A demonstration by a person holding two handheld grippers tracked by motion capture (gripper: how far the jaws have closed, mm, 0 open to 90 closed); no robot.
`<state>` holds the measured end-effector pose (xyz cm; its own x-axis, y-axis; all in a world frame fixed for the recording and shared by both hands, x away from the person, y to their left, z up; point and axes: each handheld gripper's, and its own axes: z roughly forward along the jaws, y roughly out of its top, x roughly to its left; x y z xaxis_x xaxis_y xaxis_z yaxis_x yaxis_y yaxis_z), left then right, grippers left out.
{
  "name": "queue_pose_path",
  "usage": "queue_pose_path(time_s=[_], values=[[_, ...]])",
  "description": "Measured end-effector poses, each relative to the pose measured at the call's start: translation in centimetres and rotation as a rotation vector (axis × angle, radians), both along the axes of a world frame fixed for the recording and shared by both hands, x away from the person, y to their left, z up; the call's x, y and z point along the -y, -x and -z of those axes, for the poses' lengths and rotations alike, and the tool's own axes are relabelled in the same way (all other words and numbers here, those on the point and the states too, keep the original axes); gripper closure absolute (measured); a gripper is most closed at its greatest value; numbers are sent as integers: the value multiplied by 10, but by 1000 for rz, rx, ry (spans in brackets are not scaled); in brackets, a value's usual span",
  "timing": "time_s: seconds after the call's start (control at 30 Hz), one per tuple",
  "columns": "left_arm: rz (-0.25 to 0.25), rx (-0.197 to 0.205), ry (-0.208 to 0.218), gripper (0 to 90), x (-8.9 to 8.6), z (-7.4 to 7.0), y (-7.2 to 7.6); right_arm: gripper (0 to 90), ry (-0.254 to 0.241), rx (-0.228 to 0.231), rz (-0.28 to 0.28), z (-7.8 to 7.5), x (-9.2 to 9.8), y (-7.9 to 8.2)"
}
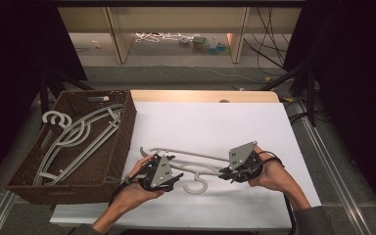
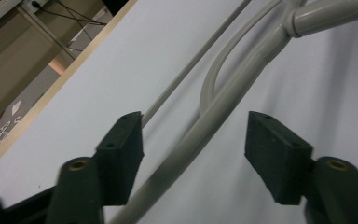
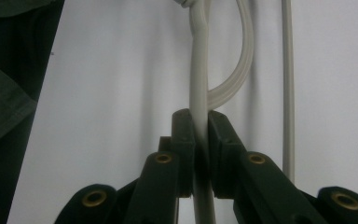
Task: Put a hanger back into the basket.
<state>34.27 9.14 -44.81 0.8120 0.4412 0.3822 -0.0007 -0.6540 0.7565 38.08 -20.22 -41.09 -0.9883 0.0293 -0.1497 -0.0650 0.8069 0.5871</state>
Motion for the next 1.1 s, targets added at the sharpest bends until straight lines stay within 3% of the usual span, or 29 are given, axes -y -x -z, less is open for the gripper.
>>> queue_pose_path(time_s=[0.17,0.2,0.3,0.33,0.5,0.6,0.67,0.7,0.77,0.83,0.93,1.03,1.1], values=[[53,28,-31,495,8,-1,-3,828,-8,-5,-11,0,-1,1],[63,17,-39,541,8,-1,-4,829,-10,-10,-17,0,-2,1],[131,29,-81,648,10,0,-5,828,-9,8,-18,1,-3,0],[148,41,-90,666,10,0,-4,828,-2,-11,-19,0,-1,1],[186,88,-136,696,10,-3,-3,828,-7,-35,-26,0,-1,1],[226,129,-198,721,12,-7,0,827,-17,-13,-40,1,0,-1],[232,141,-223,731,14,-10,3,825,-18,-30,-39,-1,2,1],[232,148,-216,735,15,-10,4,823,-22,-10,-46,-1,3,-1],[240,144,-223,744,15,-12,5,815,-32,-30,-33,-2,5,0],[250,147,-216,759,14,-14,5,803,-50,-11,-26,-2,6,-1],[260,109,-166,786,14,-17,6,783,-67,-12,2,-4,9,-2],[252,110,-165,793,14,-20,8,756,-94,-16,43,-6,11,-3],[229,77,-139,793,14,-23,9,717,-103,-8,63,-7,11,-3]])
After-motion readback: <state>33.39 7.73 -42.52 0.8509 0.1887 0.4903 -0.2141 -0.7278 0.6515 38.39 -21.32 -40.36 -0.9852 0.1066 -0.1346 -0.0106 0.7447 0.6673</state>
